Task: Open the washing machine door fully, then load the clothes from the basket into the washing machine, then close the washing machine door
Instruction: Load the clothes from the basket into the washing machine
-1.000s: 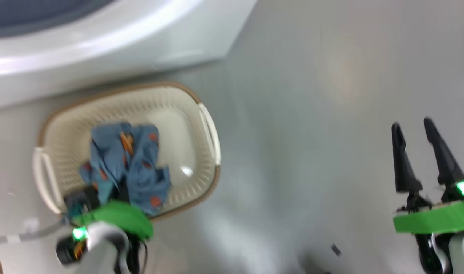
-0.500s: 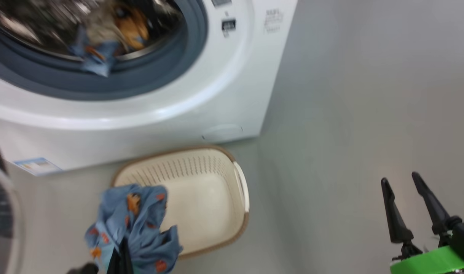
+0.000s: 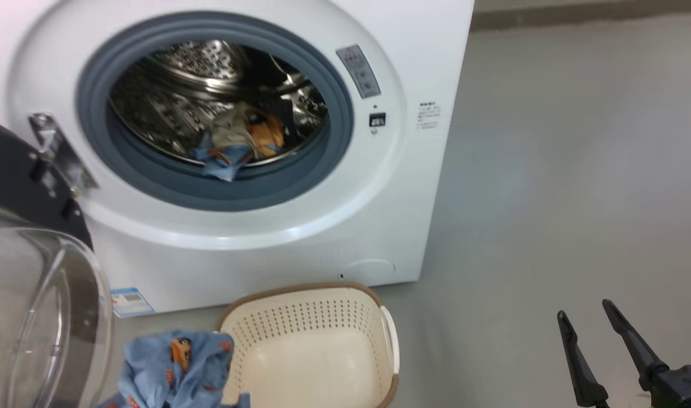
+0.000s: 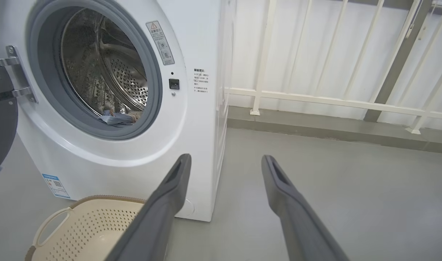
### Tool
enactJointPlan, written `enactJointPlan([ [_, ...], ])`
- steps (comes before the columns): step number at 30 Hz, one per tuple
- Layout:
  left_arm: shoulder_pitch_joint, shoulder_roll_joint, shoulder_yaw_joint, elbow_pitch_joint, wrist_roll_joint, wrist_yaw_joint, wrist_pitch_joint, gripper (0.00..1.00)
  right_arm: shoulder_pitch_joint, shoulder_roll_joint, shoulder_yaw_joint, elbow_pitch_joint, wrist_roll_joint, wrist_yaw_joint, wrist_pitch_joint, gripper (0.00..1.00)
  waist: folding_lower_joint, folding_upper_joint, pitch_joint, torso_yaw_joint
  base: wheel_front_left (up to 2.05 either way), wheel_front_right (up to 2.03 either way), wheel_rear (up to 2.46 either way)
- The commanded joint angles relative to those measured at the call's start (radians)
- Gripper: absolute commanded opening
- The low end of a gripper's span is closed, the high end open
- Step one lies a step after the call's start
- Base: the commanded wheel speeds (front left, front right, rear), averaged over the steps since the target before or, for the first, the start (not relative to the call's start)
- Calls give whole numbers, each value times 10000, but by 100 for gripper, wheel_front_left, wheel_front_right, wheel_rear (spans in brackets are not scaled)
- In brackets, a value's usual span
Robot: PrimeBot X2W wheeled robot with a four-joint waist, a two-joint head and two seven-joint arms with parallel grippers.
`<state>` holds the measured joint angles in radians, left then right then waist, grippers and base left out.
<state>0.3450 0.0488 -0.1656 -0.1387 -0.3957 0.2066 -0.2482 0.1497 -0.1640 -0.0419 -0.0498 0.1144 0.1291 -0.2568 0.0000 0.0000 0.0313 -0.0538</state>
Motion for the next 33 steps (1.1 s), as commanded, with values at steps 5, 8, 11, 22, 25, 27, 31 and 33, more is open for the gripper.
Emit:
enactJointPlan([
  [5,185,15,320,-900,325,-47,-135,0,137,-164,163,-204,-389,16,-49,100,0,0,-614,349,0,0,0],
  [8,269,15,364,-1147,378,-116,-135,0,237,-152,158,-44,-567,16,-49,100,0,0,-677,370,0,0,0],
  [11,310,15,418,-1321,384,-147,-135,0,314,-101,108,89,-656,16,-49,100,0,0,-699,357,0,0,0],
  [22,380,15,480,-1365,541,-345,-135,0,296,-63,125,197,-595,16,-49,100,0,0,-612,88,0,0,0],
  [25,293,14,324,-1334,592,-397,-135,0,233,-13,152,163,-546,16,-49,100,0,0,-467,-60,0,0,0],
  [27,161,14,255,-1294,609,-398,-135,0,175,6,186,143,-511,16,-49,100,0,0,-351,-176,0,0,0],
  [31,-267,14,113,-1167,701,-306,-135,0,12,63,252,91,-390,16,-49,100,0,0,37,-522,0,0,0],
  [33,-530,14,98,-1097,800,-262,-135,0,-92,77,261,56,-321,16,-49,100,0,0,316,-674,0,0,0],
])
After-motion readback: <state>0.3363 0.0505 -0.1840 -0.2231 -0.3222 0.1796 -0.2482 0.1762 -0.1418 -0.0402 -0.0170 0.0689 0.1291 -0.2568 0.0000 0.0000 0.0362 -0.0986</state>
